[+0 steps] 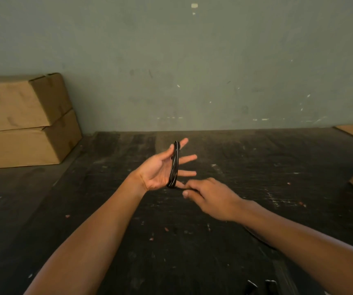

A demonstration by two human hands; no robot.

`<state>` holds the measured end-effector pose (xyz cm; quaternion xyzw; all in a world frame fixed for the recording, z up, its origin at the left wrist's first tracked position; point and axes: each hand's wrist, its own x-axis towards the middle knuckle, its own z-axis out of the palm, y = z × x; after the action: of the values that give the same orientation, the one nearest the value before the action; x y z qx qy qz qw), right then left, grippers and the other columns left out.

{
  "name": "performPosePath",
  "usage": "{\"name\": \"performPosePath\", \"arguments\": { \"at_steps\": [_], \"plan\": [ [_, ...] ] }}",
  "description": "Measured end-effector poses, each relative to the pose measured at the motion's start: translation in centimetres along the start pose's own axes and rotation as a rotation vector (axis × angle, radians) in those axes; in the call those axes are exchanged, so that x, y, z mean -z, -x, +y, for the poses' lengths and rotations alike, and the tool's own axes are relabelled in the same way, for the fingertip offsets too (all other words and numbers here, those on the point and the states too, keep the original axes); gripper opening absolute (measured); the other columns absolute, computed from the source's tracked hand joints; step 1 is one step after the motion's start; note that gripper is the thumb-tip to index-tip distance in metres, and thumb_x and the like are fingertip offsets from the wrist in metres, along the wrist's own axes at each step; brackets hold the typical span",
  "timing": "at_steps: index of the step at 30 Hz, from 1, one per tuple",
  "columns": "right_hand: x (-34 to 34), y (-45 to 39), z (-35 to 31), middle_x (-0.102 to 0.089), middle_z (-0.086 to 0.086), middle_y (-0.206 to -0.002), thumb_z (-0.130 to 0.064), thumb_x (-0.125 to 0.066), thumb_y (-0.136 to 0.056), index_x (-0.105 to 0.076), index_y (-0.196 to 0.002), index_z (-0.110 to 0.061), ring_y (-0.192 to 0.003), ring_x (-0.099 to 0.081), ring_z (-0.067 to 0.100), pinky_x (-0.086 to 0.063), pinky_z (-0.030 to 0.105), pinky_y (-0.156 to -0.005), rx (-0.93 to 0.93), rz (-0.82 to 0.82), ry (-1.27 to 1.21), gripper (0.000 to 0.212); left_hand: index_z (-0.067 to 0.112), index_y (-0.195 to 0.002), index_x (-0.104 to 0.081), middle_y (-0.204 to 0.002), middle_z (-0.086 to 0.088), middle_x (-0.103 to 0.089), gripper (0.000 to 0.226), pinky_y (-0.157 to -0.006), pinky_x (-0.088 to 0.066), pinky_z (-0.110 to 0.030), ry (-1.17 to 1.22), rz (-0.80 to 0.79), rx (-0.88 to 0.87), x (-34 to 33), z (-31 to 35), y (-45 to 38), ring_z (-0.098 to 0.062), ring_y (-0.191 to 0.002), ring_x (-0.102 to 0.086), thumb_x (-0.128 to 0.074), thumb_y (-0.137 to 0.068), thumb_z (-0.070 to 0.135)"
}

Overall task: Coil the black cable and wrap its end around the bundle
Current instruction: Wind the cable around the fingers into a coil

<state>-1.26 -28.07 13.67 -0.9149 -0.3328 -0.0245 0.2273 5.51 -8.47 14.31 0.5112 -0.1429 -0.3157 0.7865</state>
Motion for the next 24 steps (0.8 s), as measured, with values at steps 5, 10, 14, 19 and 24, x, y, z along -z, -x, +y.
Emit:
{"name": "performPosePath", "arguments": {
  "at_steps": [5, 10, 14, 19, 24],
  "plan": [
    [3.6, -1.1, 0.1, -0.066, -0.008, -0.085, -0.035, -0.046, -0.1, -0.065, -0.099, -0.028, -0.084, -0.065, 0.016, -0.052, 0.04, -0.078, 0.028, -0.158, 0.167, 0.02, 0.05, -0.143, -0.046, -0.156, -0.008, -0.044, 0.044, -0.09, -0.048, -0.068, -0.049, -0.015, 0.075, 0.5, -1.5, 0.4, -0.044, -0.127, -0.055, -0.032, -0.102, 0.051],
    [6.7, -2.6, -0.5, -0.062, -0.008, -0.075, -0.033, -0.052, -0.098, -0.068, -0.098, -0.019, -0.077, -0.062, 0.014, -0.049, 0.037, -0.073, 0.082, -0.27, 0.256, 0.021, 0.052, -0.137, -0.052, -0.156, -0.007, -0.044, 0.041, -0.104, -0.029, -0.078, -0.181, 0.011, 0.146, 0.2, -1.9, 0.4, -0.042, -0.139, -0.043, -0.038, -0.098, 0.052],
    [8.7, -3.2, 0.0, -0.061, -0.013, -0.077, -0.032, -0.051, -0.099, -0.067, -0.1, -0.025, -0.077, -0.057, 0.009, -0.046, 0.034, -0.071, 0.118, -0.287, 0.352, 0.017, 0.046, -0.137, -0.053, -0.157, -0.003, -0.04, 0.047, -0.106, -0.025, -0.078, -0.238, 0.042, 0.199, 0.1, -2.2, 0.6, -0.046, -0.143, -0.034, -0.043, -0.092, 0.054],
    [10.5, -4.2, 1.1, -0.071, -0.007, -0.104, -0.035, -0.049, -0.099, -0.066, -0.108, -0.029, -0.098, -0.065, 0.016, -0.048, 0.039, -0.086, 0.208, -0.118, 0.562, 0.02, 0.054, -0.138, -0.047, -0.156, 0.004, -0.041, 0.044, -0.108, -0.021, -0.079, -0.363, -0.061, 0.263, -1.0, -2.5, 0.8, -0.046, -0.145, -0.031, -0.041, -0.095, 0.055],
    [10.6, -4.7, 2.9, -0.071, -0.011, -0.105, -0.036, -0.049, -0.099, -0.067, -0.109, -0.03, -0.102, -0.063, 0.014, -0.039, 0.038, -0.086, 0.195, -0.017, 0.518, 0.021, 0.054, -0.14, -0.048, -0.159, -0.002, -0.038, 0.044, -0.107, -0.026, -0.076, -0.283, -0.183, 0.265, -1.9, -2.5, 1.2, -0.044, -0.144, -0.035, -0.041, -0.097, 0.053]
  ]
}}
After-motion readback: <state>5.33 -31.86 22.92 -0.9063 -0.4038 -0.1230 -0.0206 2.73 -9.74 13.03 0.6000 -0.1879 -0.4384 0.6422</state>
